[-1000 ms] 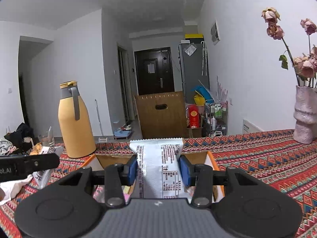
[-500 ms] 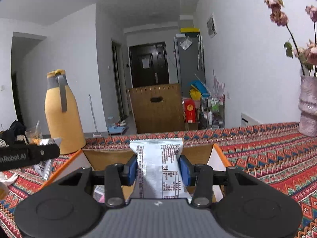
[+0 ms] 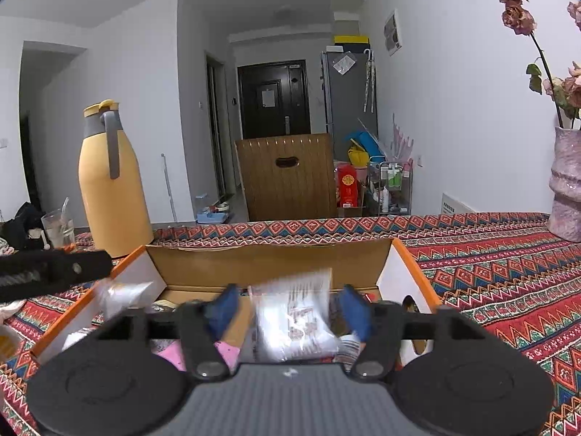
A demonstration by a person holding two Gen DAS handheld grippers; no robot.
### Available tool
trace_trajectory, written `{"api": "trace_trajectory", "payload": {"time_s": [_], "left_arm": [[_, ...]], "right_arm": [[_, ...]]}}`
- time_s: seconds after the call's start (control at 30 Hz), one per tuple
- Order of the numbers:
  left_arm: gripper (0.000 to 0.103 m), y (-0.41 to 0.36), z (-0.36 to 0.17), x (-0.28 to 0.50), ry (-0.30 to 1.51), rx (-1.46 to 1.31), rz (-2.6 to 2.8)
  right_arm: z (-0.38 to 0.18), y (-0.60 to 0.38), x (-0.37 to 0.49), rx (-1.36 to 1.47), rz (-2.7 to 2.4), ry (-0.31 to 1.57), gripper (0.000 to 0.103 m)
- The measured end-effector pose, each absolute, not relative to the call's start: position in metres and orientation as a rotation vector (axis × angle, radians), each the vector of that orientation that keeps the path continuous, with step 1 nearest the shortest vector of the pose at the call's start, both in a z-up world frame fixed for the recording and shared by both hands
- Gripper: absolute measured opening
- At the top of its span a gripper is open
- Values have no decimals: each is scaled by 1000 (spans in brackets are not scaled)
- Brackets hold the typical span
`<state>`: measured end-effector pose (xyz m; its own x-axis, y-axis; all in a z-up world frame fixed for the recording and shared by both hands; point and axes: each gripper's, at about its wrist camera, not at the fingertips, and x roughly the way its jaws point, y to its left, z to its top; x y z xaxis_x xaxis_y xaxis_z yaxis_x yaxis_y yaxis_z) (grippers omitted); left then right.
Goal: Organize snacks
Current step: 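Carry both packets over the orange box and begin releasing, then open both tools to drop the packets into the orange box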
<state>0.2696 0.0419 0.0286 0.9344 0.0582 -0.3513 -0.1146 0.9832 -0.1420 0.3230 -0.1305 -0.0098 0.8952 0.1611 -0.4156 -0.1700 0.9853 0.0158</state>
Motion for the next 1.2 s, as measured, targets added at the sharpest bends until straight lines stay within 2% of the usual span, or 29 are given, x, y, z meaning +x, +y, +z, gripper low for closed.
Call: {"api": "trace_trajectory", "payload": {"time_s": [0.03, 0.1, 0.77, 1.2], "left_arm": [[103, 42, 29, 270, 354, -160, 88], [103, 42, 29, 270, 354, -158, 92], [103, 35, 48, 246, 288, -158, 70], [103, 31, 81, 202, 245, -113, 18]], "right_arm": [[-10, -132, 322, -16, 168, 429, 99], [-10, -132, 321, -12, 162, 422, 103], [-1, -131, 313, -21, 167, 402, 103], [39, -137, 269, -16, 230, 303, 103]]}}
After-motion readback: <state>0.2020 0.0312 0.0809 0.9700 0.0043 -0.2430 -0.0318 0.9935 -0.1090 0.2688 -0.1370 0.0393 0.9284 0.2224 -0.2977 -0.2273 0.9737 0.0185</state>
